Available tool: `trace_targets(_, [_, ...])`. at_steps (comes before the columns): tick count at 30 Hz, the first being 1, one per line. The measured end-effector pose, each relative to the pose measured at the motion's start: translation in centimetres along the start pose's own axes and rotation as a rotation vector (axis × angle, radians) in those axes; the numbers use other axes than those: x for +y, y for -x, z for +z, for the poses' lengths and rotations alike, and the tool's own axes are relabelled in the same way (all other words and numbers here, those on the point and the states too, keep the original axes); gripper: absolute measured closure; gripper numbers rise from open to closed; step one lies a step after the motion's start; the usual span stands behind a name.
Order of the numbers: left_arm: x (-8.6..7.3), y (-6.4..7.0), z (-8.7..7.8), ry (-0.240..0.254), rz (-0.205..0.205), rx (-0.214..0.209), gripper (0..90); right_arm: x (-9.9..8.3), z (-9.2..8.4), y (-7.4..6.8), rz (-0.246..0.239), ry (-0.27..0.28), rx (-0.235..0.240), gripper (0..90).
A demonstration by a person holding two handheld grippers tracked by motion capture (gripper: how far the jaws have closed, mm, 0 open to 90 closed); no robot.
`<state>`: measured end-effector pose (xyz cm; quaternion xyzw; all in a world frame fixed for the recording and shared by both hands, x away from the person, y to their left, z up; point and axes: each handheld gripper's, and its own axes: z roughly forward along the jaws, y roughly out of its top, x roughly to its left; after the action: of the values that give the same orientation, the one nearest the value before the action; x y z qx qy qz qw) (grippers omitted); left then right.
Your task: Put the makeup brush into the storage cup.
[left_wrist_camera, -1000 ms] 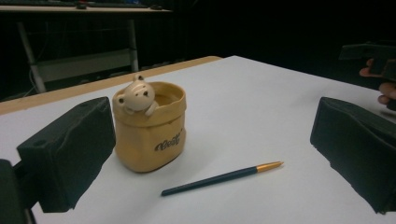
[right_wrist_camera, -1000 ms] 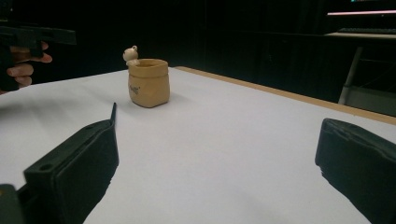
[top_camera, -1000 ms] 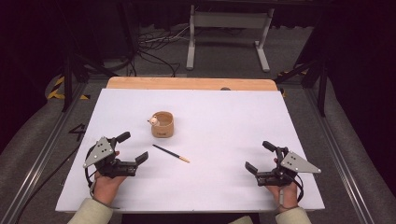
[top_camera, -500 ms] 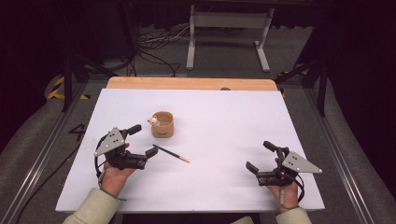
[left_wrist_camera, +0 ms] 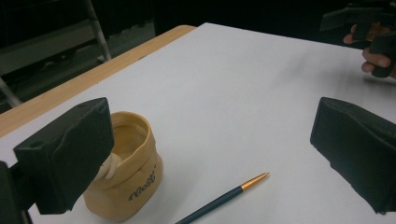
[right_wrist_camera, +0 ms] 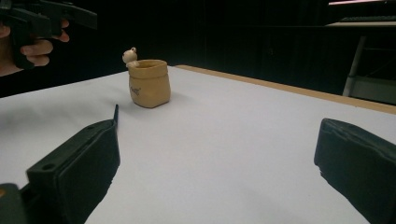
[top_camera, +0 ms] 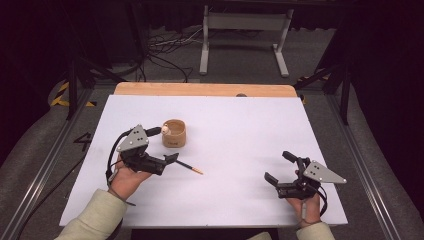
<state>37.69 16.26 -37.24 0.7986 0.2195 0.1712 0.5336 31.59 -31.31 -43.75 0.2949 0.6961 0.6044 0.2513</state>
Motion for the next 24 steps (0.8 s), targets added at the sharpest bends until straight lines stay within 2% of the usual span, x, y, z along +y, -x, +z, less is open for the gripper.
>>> trace_targets(4, [1.2,-0.1,0.5,-0.067,0.041,-0.036,1.4,0.0,-0.1,0.1,0.010,-0.005,-0.005,0.2])
trace_targets(7, [1.8,0.0,0.8,-0.105,0.070,-0.046,1.9,0.0,-0.3,0.1,0.020,-0.009,-0.007,0.2])
trace_targets(15, [3.2,-0.1,1.7,-0.204,0.087,-0.086,1.7,0.1,-0.6,0.1,0.018,-0.005,-0.012,0.0])
trace_targets(16, [3.4,-0.1,1.9,-0.231,0.087,-0.098,1.9,0.1,-0.6,0.1,0.020,-0.005,-0.012,0.0])
trace_targets(17, [3.5,-0.1,2.0,-0.255,0.088,-0.099,2.8,0.1,-0.6,0.1,0.025,-0.004,-0.011,0.0])
trace_targets(24, [4.0,-0.3,2.6,-0.324,0.093,-0.095,3.2,-0.1,-0.7,0.2,0.034,-0.004,-0.012,0.0])
